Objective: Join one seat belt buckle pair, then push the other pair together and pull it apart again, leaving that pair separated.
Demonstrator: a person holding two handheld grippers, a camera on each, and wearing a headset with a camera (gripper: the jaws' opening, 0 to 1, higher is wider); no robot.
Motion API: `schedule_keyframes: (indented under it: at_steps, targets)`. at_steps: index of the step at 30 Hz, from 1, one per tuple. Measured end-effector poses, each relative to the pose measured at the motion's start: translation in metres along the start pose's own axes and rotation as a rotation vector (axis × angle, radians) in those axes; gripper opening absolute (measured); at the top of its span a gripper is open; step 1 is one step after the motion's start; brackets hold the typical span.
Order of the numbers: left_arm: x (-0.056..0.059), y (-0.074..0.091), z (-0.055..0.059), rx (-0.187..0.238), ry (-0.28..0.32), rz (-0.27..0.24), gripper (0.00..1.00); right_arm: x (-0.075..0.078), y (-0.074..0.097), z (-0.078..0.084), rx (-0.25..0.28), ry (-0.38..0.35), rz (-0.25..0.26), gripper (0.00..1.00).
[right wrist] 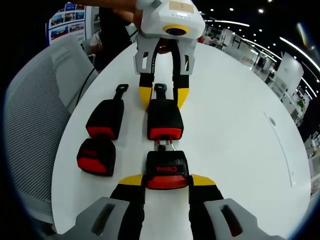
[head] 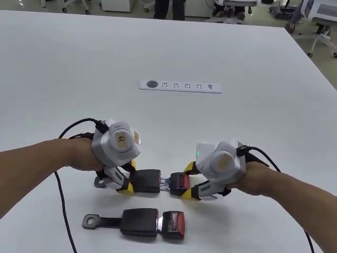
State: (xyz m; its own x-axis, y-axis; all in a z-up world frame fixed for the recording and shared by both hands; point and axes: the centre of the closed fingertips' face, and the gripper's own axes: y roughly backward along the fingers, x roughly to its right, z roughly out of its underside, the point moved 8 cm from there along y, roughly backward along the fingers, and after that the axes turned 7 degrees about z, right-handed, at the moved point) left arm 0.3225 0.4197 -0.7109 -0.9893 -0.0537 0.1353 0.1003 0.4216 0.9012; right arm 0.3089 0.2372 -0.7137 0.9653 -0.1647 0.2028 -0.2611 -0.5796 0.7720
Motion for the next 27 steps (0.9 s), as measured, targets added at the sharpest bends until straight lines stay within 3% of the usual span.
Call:
schedule_keyframes:
  at_steps: [27]
  targets:
    - [-0.0008, -0.0003, 0.0003, 0.004, 0.005, 0.002, 0.3, 0.0024, -0.0026, -0.0054, -0.04, 0.003, -0.013, 0.28]
